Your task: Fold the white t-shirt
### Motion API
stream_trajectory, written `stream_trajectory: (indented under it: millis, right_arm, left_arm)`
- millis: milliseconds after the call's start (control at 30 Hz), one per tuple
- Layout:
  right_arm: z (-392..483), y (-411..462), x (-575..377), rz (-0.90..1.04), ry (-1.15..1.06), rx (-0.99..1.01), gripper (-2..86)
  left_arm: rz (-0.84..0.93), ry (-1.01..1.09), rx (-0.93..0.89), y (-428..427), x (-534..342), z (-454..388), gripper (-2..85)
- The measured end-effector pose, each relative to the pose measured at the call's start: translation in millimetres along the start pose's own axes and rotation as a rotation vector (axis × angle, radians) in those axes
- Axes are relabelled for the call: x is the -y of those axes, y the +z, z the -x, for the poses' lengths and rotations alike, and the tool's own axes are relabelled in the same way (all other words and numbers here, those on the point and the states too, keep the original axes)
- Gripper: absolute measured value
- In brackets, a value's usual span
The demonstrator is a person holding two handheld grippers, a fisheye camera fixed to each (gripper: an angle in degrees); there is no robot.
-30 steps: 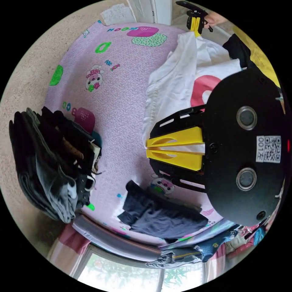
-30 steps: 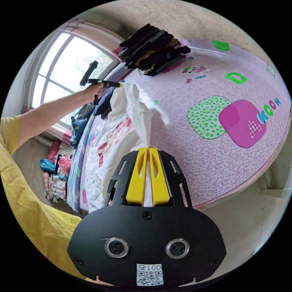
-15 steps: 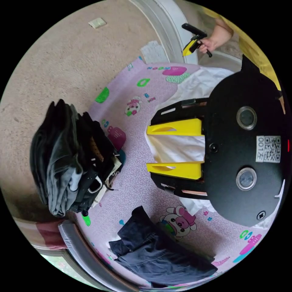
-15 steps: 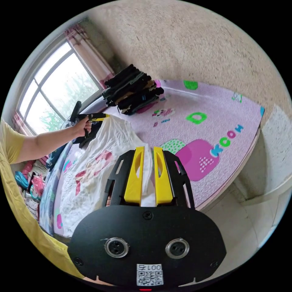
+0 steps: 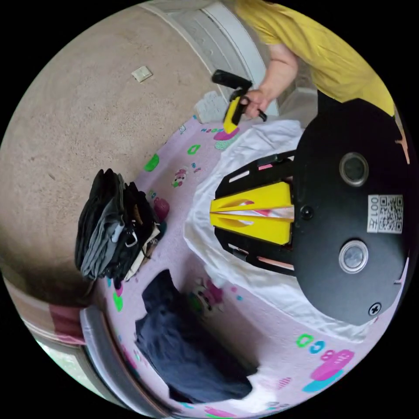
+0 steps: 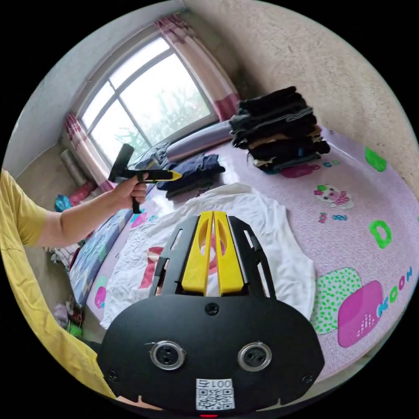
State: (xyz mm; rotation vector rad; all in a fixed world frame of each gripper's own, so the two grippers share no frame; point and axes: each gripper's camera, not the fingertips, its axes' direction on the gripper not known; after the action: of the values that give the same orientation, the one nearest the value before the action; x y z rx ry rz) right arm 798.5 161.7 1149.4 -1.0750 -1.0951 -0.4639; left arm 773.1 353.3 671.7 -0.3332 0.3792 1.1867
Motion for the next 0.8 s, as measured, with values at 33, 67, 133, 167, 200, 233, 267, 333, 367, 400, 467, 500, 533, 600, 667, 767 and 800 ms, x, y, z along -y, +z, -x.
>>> stream_trajectory:
  millis: [33, 67, 133, 167, 200, 233, 267, 333, 367, 400, 467, 500, 533, 600, 667, 767, 800]
  right_arm:
    - [5, 4, 1, 0.019, -0.011, 0.02, 0.2]
    - [16, 13, 1, 0.067, -0.034, 0.058, 0.2]
    - [34, 29, -2, 0.162, -0.065, 0.115, 0.1]
    - [48, 40, -5, 0.216, -0.089, 0.149, 0.1]
    - [65, 52, -10, 0.27, -0.114, 0.173, 0.0]
    - [74, 58, -12, 0.296, -0.13, 0.182, 0.0]
    - [95, 69, -15, 0.341, -0.165, 0.202, 0.0]
    - [133, 87, -21, 0.411, -0.232, 0.249, 0.0]
    - [162, 100, -26, 0.473, -0.303, 0.27, 0.0]
    - [190, 111, -31, 0.516, -0.385, 0.266, 0.1]
    - [228, 125, -34, 0.555, -0.488, 0.271, 0.1]
    - [252, 134, -35, 0.581, -0.544, 0.301, 0.1]
    - [264, 137, -35, 0.592, -0.574, 0.323, 0.1]
    - [315, 151, -43, 0.65, -0.717, 0.401, 0.1]
    - [351, 158, -54, 0.699, -0.824, 0.451, 0.1]
    - [399, 166, -75, 0.765, -0.926, 0.506, 0.1]
    - [413, 168, -82, 0.784, -0.943, 0.518, 0.1]
  left_arm:
    - [-0.02, -0.006, 0.042, -21, -39, 3, -1.3]
    - [-0.024, -0.041, 0.106, -39, -81, 9, -1.4]
    - [0.025, -0.133, 0.223, -61, -144, 18, -1.3]
    - [0.054, -0.203, 0.3, -74, -186, 23, -1.2]
    - [0.066, -0.236, 0.329, -79, -206, 24, -1.2]
    - [0.084, -0.296, 0.374, -89, -243, 23, -1.2]
    - [0.081, -0.36, 0.413, -97, -276, 16, -1.2]
    - [0.068, -0.431, 0.443, -105, -317, 2, -1.2]
    - [0.045, -0.46, 0.487, -109, -339, -11, -1.2]
    - [0.032, -0.47, 0.509, -110, -347, -16, -1.2]
    - [0.017, -0.452, 0.557, -108, -364, -27, -1.2]
    - [0.021, -0.437, 0.574, -106, -366, -28, -1.2]
    - [0.019, -0.405, 0.602, -103, -366, -26, -1.2]
    - [-0.015, -0.371, 0.638, -105, -363, -15, -1.2]
    - [-0.092, -0.363, 0.639, -117, -351, 11, -1.2]
    - [-0.079, -0.398, 0.591, -123, -339, 57, -1.3]
    - [-0.074, -0.39, 0.583, -123, -339, 64, -1.3]
